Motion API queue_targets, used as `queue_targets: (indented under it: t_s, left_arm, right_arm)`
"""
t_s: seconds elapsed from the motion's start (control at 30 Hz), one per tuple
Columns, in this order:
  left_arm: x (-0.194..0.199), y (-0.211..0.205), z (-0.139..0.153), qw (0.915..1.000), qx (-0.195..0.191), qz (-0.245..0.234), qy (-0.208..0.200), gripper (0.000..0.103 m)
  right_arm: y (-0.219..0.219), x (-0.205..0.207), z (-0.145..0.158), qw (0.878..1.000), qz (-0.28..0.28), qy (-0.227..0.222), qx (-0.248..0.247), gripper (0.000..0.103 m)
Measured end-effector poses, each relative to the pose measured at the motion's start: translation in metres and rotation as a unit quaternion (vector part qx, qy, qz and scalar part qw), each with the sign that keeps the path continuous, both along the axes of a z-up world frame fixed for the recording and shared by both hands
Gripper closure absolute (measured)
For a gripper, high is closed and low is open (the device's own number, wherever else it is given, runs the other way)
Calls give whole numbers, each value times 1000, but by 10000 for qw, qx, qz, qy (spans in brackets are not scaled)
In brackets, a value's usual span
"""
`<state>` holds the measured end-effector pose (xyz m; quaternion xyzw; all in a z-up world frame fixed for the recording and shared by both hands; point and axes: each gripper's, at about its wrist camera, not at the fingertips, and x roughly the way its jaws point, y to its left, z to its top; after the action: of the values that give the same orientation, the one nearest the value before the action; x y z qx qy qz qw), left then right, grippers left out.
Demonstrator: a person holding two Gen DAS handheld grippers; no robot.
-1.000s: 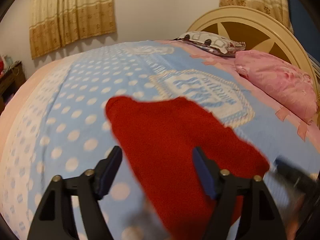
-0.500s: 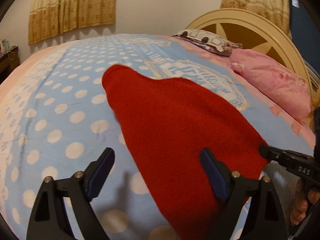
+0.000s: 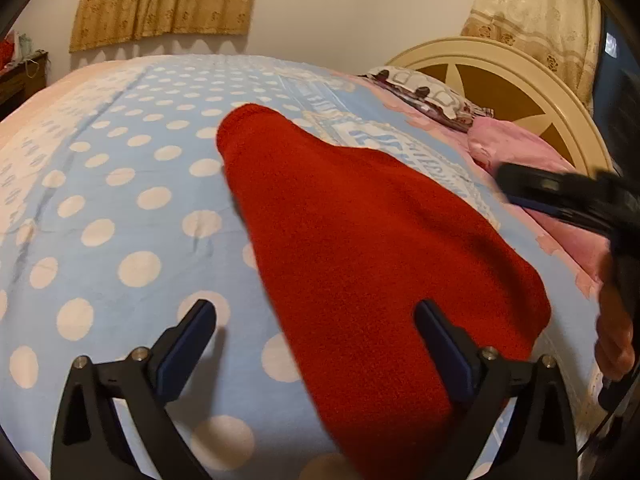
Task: Fold small clothes
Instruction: 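Move the right gripper over the folded sweater toward its other side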
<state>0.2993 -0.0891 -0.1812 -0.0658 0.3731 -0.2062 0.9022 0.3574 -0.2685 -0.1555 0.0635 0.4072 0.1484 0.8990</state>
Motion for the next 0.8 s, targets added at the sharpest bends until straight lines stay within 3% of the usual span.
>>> queue_targets:
  t_s: [0.07, 0.13, 0.23, 0.43, 0.53, 0.67, 0.8]
  left_arm:
    - [-1, -1, -1, 10000, 61, 25, -15, 0]
    - [-1, -1, -2, 10000, 59, 44, 8, 0]
    - [0, -3, -2, 9999, 137, 31, 6, 0]
    - [1, -4, -5, 9999, 145, 5, 68, 0]
    - [2, -1, -6, 9999, 74, -3, 113, 0]
    - [2, -1, -6, 9999, 36, 12, 135, 0]
    - [2, -2, -6, 9999, 70, 21, 107, 0]
  right_arm:
    - [11, 17, -16, 9987, -2, 126, -484, 56]
    - [10, 31, -35, 9956, -165, 372, -848, 67]
    - [-4, 37, -45, 9969, -270, 338, -656, 68]
    - [-17, 39, -42, 9977, -332, 407, -421, 68]
    - [-4, 28, -29, 9961, -363, 221, -778, 68]
    - [28, 8, -5, 9959, 86, -278, -854, 66]
    - [62, 10, -8, 9926, 548, -258, -1050, 66]
